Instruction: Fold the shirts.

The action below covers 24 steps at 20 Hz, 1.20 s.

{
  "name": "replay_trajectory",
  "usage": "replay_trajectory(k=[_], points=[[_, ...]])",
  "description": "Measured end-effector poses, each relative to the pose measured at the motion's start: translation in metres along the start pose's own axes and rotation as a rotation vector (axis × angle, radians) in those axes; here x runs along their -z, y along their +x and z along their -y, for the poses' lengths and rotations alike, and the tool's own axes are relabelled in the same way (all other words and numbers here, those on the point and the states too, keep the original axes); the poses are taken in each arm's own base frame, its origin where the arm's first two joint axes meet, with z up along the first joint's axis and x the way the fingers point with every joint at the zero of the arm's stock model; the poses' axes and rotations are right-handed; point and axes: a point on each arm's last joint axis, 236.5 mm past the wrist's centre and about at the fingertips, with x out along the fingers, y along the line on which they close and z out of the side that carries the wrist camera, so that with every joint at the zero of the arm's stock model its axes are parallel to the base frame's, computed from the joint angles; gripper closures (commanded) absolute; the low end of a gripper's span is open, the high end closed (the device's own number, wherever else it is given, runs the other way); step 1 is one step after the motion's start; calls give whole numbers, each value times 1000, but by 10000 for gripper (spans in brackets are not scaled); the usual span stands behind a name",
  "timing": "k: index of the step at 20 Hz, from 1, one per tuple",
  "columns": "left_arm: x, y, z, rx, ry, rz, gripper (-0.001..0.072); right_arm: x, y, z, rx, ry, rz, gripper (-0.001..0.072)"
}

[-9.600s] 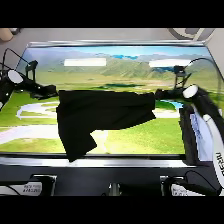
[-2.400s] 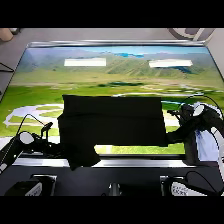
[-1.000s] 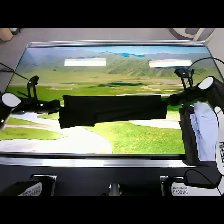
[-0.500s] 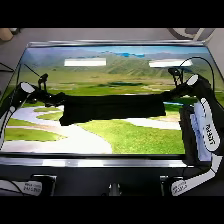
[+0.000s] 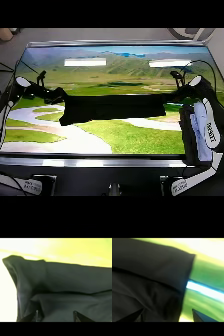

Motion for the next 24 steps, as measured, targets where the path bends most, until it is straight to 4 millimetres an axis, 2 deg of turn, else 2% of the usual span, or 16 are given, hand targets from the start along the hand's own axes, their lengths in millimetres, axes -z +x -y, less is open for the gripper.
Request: replay_trajectory(k=[2,4,7,8,11,13,14,15,16,19,22,24], points=[[-8,-19,13,16,27,26,174,1,-8,13,-18,53,23,81],[-12,-33,28,26,61,53,174,8,-5,19,-54,108,16,81],[-9,-43,55,43,120,69,175,13,11,9,-162,186,3,89],[-6,-43,65,50,142,68,175,13,15,5,-201,213,5,114],[7,-34,93,69,205,43,182,11,26,-7,-284,272,4,227],[18,-23,115,86,250,24,197,13,34,-14,-299,279,-16,527],[24,-15,125,93,270,12,344,15,37,-19,-304,275,-30,691],[28,-7,134,99,289,9,573,16,39,-23,-307,266,-39,690],[32,1,144,105,308,7,678,12,36,-28,-318,257,-27,693],[39,32,170,123,342,23,679,-10,9,-47,-345,197,50,695],[52,71,191,163,306,9,680,-31,-44,-77,-345,97,138,695],[69,101,207,216,252,-38,680,-39,-80,-108,-347,12,184,694]])
